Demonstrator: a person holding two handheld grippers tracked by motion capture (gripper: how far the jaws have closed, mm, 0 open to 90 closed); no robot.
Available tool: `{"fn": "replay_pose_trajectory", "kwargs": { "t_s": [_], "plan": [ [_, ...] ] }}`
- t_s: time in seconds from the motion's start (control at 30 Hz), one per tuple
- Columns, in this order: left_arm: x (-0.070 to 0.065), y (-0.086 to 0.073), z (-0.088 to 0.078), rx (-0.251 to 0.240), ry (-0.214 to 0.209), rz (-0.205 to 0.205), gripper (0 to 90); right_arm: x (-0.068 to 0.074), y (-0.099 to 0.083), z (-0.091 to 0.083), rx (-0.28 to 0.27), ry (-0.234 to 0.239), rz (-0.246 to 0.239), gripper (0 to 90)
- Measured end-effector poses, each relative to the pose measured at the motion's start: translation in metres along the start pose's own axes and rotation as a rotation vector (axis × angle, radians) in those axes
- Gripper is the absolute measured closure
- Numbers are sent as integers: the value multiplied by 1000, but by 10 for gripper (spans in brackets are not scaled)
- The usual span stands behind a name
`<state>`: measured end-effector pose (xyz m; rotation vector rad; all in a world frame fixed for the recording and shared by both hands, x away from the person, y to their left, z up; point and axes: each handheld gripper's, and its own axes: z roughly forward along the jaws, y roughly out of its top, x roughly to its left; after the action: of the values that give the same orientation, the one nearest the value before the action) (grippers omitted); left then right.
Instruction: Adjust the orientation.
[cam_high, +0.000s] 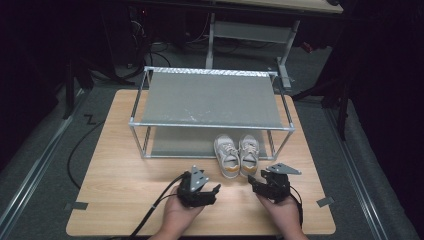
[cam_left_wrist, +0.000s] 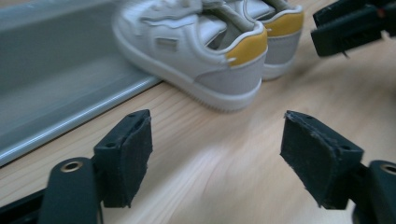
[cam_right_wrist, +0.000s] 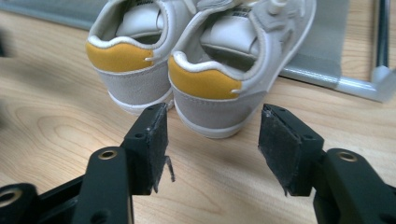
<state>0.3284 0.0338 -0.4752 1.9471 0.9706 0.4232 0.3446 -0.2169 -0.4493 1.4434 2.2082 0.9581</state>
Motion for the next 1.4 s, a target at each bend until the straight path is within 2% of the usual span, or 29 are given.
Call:
{"fn": "replay_pose_trajectory", "kwargs": {
  "t_s": [0.03,0.1,0.13,0.23,0.33,0.37,0.47,0.57,0.67,0.83,0.87,1.13,1.23,1.4],
  "plan": [
    [-4,4,8,2,10,1,312,0,1,3,5,-15,-15,432],
    [-8,12,21,2,35,6,325,-1,1,5,6,-19,-12,438],
    [-8,15,25,5,29,-4,334,-3,0,8,6,-1,2,442],
    [-8,22,37,22,2,-66,350,-5,1,17,27,16,-9,446],
    [-6,23,40,13,5,-85,353,-4,3,25,30,2,-33,400],
    [-5,24,40,-5,2,-103,355,-6,3,25,22,4,-35,400],
    [-1,28,39,-50,9,-116,385,-11,8,22,-19,21,-19,419],
    [5,35,40,-65,3,-136,398,-11,14,20,-54,9,-21,435],
    [8,37,43,-47,29,-101,410,-9,17,23,-47,-5,-32,435],
    [14,37,46,-51,30,-95,412,-7,23,30,-44,-21,-34,437],
    [15,37,47,-49,42,-88,422,-7,25,34,-41,-26,-30,438],
    [29,42,54,-57,73,-104,472,-3,35,47,-49,-43,-34,445],
    [31,45,59,-56,80,-99,474,-4,37,53,-50,-42,-20,446],
    [36,47,66,-66,91,-122,477,-8,42,60,-59,-44,-9,447]
  ]
}}
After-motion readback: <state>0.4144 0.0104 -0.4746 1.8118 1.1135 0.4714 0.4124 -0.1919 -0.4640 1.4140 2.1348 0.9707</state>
